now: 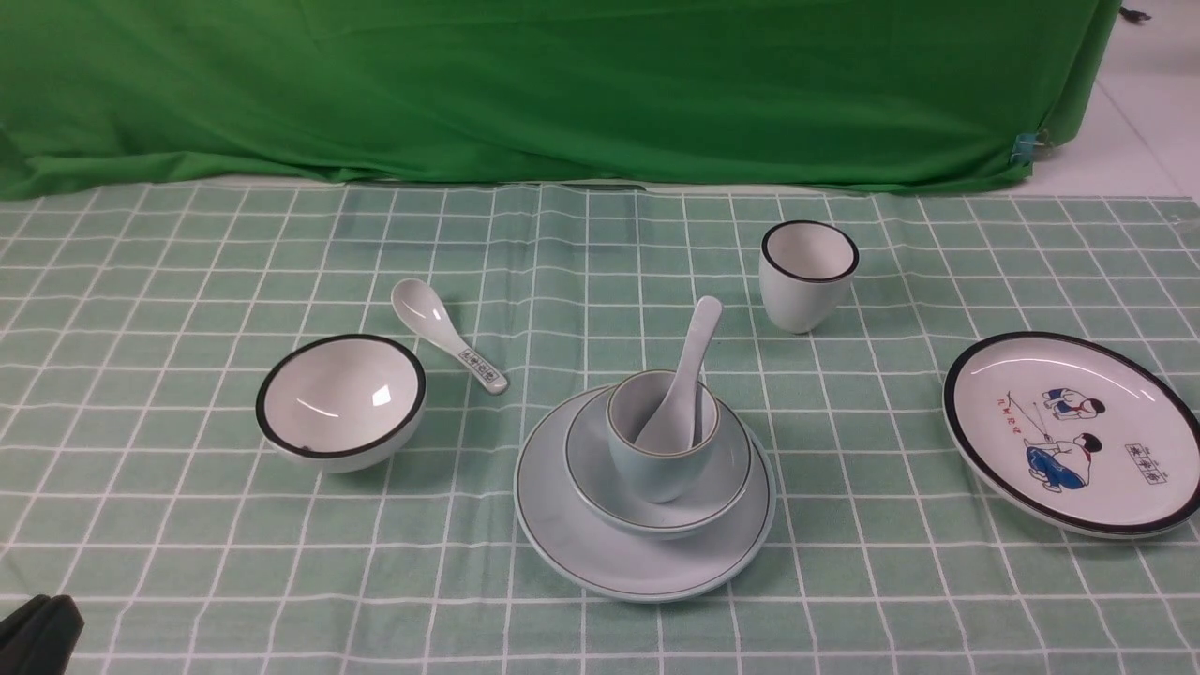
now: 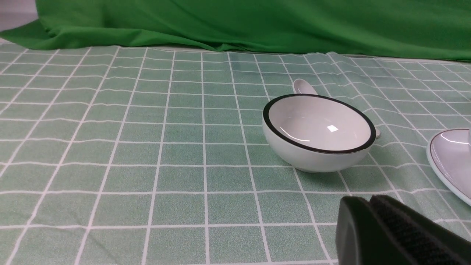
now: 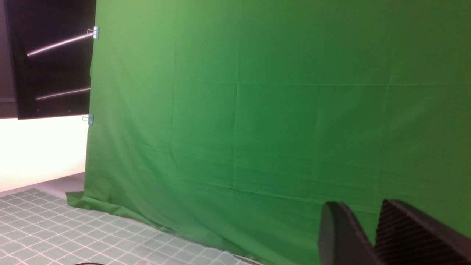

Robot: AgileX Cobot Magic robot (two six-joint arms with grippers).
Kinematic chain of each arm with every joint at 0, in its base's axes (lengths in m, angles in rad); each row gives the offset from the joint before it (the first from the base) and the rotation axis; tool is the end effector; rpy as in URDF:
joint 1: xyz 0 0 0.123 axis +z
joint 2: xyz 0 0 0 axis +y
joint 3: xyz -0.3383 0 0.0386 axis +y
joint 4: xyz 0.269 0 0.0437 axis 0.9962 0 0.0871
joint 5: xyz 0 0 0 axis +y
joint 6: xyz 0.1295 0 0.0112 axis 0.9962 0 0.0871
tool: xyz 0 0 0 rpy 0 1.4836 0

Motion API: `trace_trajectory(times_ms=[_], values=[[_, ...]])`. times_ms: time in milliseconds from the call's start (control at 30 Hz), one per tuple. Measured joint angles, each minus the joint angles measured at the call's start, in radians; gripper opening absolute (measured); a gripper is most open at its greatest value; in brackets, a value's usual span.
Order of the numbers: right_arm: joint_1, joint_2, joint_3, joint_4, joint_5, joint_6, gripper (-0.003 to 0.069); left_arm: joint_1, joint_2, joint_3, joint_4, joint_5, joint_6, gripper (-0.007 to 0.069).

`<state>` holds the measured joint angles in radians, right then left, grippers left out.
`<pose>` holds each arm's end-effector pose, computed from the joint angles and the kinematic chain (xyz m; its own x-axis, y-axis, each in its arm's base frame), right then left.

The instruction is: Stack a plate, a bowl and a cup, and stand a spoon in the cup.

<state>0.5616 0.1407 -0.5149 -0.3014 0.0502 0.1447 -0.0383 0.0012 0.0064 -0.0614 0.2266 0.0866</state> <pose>0.0213 0.0111 0.3998 0.4170 0.0784 -0.9055 -0.4616 0.8765 -0.1367 0.0595 -0.0041 0.1846 -0.1445 0.0323 -0.9890 0.0558 0.9981 0.0245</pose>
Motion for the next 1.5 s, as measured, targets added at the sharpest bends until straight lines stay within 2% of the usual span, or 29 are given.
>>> trace_trajectory(times_ms=[533,667,700,800,1067,1133,1367,1500], values=[[0.000,0.000,0.000,0.029,0.043,0.032,0.0225,0.000,0.000,0.000,0.000,0.000,0.000,0.0013],[0.000,0.000,0.000,0.106,0.048,-0.015,0.0234,0.000,0.000,0.000,0.000,0.000,0.000,0.0016],[0.000,0.000,0.000,0.167,0.053,-0.081,0.0234,0.000,0.000,0.000,0.000,0.000,0.000,0.0017],[0.000,0.000,0.000,0.242,0.070,-0.167,0.0234,0.000,0.000,0.000,0.000,0.000,0.000,0.0017],[-0.008,-0.009,0.048,0.259,0.077,-0.192,0.0241,0.000,0.000,0.000,0.001,0.000,0.000,0.0017],[-0.048,-0.026,0.089,0.259,0.076,-0.206,0.0241,0.000,0.000,0.000,0.001,0.000,0.000,0.0017],[-0.413,-0.074,0.393,0.260,0.078,-0.274,0.0241,0.000,0.000,0.000,0.001,0.000,0.000,0.0017],[-0.521,-0.129,0.512,0.261,0.157,-0.294,0.0241,0.000,0.000,0.000,0.001,0.001,0.000,0.0017]])
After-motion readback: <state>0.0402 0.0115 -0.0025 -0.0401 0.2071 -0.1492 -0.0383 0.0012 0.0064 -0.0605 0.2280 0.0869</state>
